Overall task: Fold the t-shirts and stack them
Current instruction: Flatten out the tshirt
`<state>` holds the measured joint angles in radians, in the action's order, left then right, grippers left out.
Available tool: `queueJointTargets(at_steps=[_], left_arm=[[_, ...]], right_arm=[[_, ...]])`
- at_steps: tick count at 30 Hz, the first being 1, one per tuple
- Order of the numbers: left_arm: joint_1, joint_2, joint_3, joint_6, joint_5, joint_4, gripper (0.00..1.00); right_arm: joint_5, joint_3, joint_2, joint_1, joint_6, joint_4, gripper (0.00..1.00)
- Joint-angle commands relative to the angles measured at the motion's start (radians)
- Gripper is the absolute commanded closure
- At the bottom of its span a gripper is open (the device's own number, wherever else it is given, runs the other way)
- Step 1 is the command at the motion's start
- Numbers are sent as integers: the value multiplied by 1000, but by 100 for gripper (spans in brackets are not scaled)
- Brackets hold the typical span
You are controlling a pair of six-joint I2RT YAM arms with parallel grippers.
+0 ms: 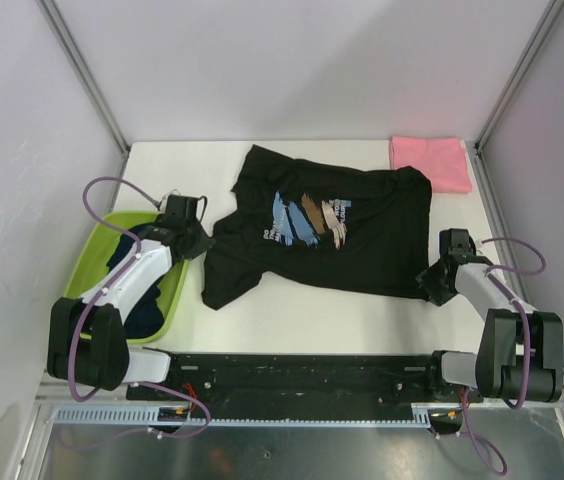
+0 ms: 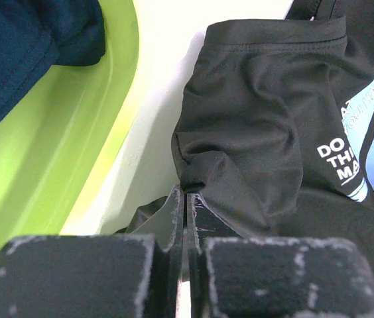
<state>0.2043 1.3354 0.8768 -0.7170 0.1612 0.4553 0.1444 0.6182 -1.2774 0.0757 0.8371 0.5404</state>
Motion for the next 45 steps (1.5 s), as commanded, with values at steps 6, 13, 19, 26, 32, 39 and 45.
queueJointTargets(at_steps=[6, 13, 19, 26, 32, 39, 45], left_arm=[[-9, -23, -13, 3, 7, -5, 100], [-9, -33, -21, 1, 9, -4, 100], [-9, -26, -16, 1, 11, -5, 100], [-9, -9, 3, 11, -7, -6, 100], [-8, -54, 73, 108, -80, -7, 100], [-5, -287, 149, 210, -181, -6, 100], [-5, -492, 247, 246, -237, -5, 100]], right_arm=[[10, -50, 33, -9, 3, -3, 49], [8, -51, 40, 21, -52, 21, 45], [-11, -58, 2, 6, -25, -22, 50], [-62, -59, -6, 16, -2, -79, 90], [-112, 33, 74, 72, -50, -50, 100], [-132, 251, 272, 157, -84, 112, 100], [-242, 434, 394, 262, -66, 222, 100]])
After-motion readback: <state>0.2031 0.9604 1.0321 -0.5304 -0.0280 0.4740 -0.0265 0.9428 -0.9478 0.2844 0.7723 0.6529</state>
